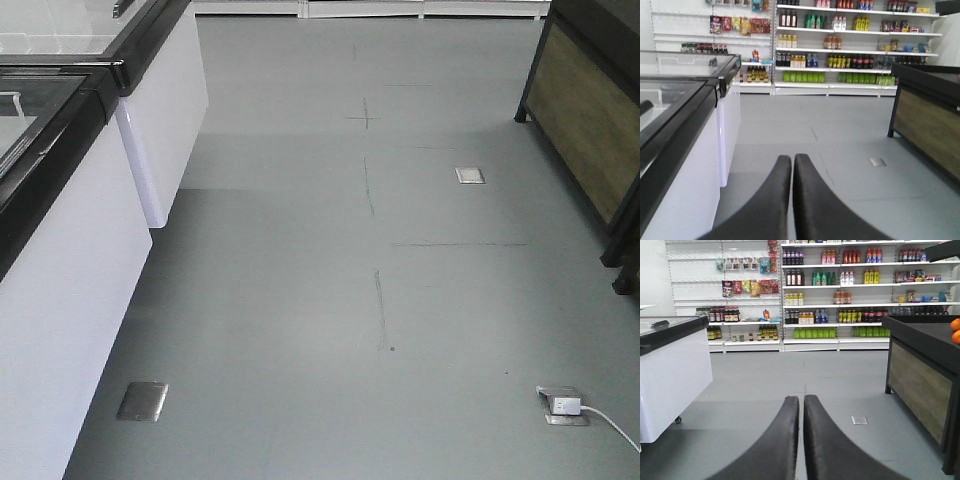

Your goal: Left arm holds basket, right arm returns cookies

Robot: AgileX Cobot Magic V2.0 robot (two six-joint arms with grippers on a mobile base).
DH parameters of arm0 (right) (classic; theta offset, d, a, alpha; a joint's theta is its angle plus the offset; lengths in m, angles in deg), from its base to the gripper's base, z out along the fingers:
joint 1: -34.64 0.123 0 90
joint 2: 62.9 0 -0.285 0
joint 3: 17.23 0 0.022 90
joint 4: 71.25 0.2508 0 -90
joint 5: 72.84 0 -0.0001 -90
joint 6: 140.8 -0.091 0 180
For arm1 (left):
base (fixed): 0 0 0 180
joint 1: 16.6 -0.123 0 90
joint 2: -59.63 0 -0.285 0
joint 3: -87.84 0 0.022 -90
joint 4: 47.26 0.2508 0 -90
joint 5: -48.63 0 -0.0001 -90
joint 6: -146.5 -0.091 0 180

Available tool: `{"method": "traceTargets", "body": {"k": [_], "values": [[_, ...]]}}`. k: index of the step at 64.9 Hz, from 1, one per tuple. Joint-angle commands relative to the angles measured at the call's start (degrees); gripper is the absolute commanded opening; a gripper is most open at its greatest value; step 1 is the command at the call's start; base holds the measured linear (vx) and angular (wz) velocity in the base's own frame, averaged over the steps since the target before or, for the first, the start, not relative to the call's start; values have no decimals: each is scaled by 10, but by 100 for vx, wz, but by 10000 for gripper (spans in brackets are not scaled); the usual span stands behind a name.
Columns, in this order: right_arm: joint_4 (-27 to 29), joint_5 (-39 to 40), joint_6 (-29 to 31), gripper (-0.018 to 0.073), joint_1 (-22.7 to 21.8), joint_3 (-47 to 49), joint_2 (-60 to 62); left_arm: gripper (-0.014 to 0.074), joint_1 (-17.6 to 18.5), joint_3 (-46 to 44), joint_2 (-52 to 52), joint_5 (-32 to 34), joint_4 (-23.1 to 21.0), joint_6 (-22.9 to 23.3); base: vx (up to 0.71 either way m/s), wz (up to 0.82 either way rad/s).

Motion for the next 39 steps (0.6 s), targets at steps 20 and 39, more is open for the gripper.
{"method": "traceTargets", "body": {"k": [20, 39], "values": [[-5, 43, 3, -11, -1, -10, 7, -7, 4, -178, 134, -1, 1, -5, 0, 0], [-5, 43, 3, -11, -1, -10, 7, -7, 4, -271, 260, -87, 1, -5, 0, 0]]}}
